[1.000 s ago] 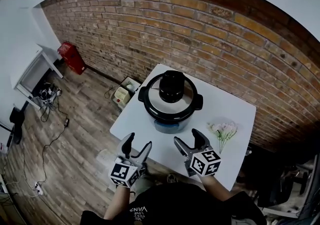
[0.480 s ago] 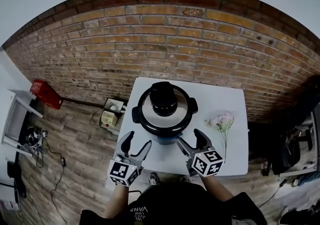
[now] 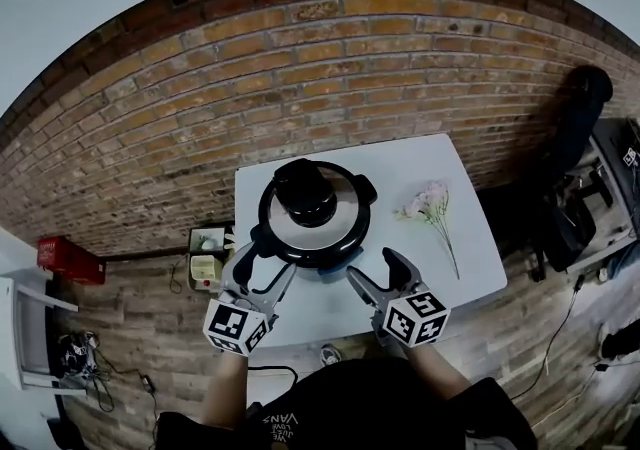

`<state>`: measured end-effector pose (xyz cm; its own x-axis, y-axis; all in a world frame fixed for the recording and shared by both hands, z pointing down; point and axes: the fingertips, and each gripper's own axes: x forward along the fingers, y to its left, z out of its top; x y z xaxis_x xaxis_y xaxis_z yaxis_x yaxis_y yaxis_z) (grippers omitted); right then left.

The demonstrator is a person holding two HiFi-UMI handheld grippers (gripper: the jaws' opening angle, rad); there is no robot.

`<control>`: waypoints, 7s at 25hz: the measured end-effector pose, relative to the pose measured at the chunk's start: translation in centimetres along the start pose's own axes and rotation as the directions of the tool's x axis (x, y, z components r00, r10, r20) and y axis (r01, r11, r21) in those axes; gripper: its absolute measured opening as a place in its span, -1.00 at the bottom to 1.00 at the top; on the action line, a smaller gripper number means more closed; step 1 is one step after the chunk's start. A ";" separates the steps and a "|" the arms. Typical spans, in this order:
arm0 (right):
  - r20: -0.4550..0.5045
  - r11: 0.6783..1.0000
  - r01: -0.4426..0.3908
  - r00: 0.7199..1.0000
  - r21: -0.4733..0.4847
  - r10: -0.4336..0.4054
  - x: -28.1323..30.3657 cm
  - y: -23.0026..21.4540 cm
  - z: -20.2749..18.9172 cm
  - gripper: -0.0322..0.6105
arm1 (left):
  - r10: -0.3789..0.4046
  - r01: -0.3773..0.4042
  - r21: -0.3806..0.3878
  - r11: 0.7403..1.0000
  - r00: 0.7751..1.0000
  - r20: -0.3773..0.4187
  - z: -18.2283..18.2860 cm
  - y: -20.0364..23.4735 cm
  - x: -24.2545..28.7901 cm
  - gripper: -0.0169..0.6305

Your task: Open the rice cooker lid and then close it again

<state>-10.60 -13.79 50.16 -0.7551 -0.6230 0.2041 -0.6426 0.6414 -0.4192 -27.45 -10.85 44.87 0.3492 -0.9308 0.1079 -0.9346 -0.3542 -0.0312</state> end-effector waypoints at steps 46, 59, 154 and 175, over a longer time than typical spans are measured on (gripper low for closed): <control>-0.020 0.990 -0.113 0.993 0.089 0.116 2.6 -6.5 3.9 0.28 | -0.393 0.501 0.143 0.854 0.799 -0.456 -0.7 -1.2 16.0 -0.07; 0.051 0.994 0.046 0.997 0.102 -0.051 0.4 -5.5 3.3 0.28 | -0.581 0.718 0.175 0.674 0.661 -0.475 -0.8 -2.4 15.2 -0.08; 0.180 0.982 0.096 0.976 0.161 -0.125 -2.4 -2.1 4.6 0.27 | -0.317 0.318 0.027 0.948 0.948 -0.038 7.4 9.7 3.8 -0.09; 0.207 0.966 0.140 0.961 0.217 -0.186 -5.4 -8.7 5.3 0.27 | -0.623 0.761 0.232 0.605 0.635 -0.458 2.3 -3.9 14.2 -0.09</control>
<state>-0.21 -18.36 47.98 -0.5789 -0.8103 0.0907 -0.6984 0.4353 -0.5681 -18.72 -22.91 44.24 0.7728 -0.3291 0.5427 -0.2843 -0.9440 -0.1676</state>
